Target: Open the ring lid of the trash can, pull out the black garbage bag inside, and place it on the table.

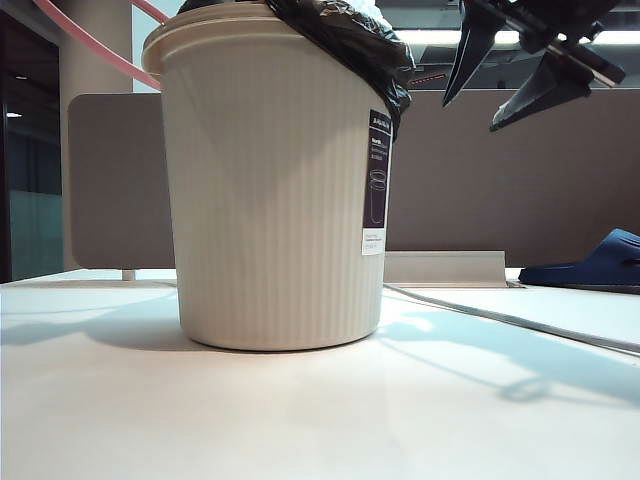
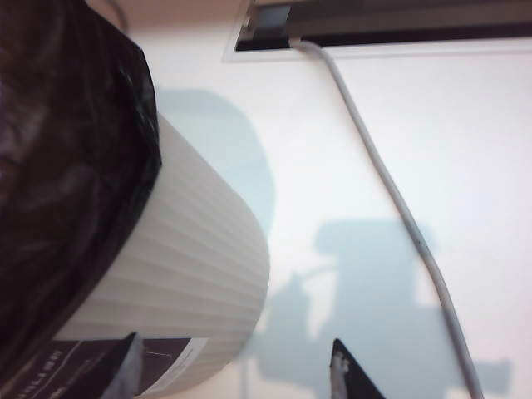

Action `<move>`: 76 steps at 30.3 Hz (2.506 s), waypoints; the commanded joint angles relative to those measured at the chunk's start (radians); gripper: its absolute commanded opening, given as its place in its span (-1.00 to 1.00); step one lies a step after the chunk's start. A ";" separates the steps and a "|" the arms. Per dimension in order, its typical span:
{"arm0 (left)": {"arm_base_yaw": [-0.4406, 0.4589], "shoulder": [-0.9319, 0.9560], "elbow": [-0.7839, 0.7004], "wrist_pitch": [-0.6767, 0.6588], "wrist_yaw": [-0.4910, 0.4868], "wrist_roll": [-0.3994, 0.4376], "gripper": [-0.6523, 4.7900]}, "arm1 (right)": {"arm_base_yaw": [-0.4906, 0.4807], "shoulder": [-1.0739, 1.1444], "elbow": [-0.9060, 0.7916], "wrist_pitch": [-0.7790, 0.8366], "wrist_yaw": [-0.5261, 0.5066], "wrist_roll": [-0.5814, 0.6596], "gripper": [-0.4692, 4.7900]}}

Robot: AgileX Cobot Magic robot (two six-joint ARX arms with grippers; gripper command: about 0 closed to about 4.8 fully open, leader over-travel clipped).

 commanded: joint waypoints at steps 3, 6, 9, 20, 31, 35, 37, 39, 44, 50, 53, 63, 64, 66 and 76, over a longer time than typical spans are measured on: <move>-0.003 -0.004 0.005 0.073 0.017 -0.087 -0.78 | 0.000 -0.005 -0.013 0.023 -0.007 0.004 0.26; -0.054 -0.004 0.005 0.085 0.011 -0.095 -0.78 | 0.000 -0.005 -0.013 0.015 -0.007 -0.001 0.26; -0.136 -0.003 0.005 0.086 -0.027 -0.079 -0.78 | 0.000 -0.005 -0.013 0.001 -0.007 -0.007 0.26; -0.197 -0.004 0.006 0.081 -0.043 -0.068 -0.78 | -0.160 -0.005 -0.085 0.175 -0.338 0.127 0.26; -0.197 -0.004 0.006 0.077 -0.027 -0.065 -0.78 | -0.284 0.040 -0.299 0.829 -0.821 0.515 0.24; -0.197 -0.004 0.006 0.063 -0.010 -0.064 -0.78 | -0.283 0.103 -0.325 1.013 -0.846 0.631 0.23; -0.197 -0.004 0.006 0.064 0.004 -0.064 -0.78 | -0.283 0.138 -0.327 1.076 -0.846 0.678 0.22; -0.197 -0.004 0.006 0.063 0.010 -0.064 -0.78 | -0.283 0.177 -0.327 1.144 -0.850 0.728 0.22; -0.197 -0.004 0.006 0.054 0.016 -0.056 -0.78 | -0.282 0.254 -0.327 1.322 -0.873 0.858 0.21; -0.197 -0.004 0.006 0.022 0.024 -0.030 -0.78 | -0.267 0.319 -0.326 1.500 -0.895 0.988 0.17; -0.197 -0.004 0.006 0.018 0.025 -0.015 -0.78 | -0.248 0.340 -0.326 1.511 -0.887 0.996 0.17; -0.197 -0.004 0.006 0.011 0.032 -0.008 -0.78 | -0.206 0.356 -0.321 1.522 -0.854 0.995 0.17; -0.197 -0.004 0.006 0.011 0.032 -0.007 -0.78 | -0.200 0.357 -0.321 1.522 -0.851 0.995 0.17; -0.197 -0.004 0.006 0.011 0.032 -0.008 -0.78 | -0.195 0.357 -0.321 1.522 -0.843 0.995 0.12; -0.197 -0.004 0.006 0.011 0.046 -0.005 -0.78 | -0.168 0.357 -0.321 1.522 -0.798 0.991 0.05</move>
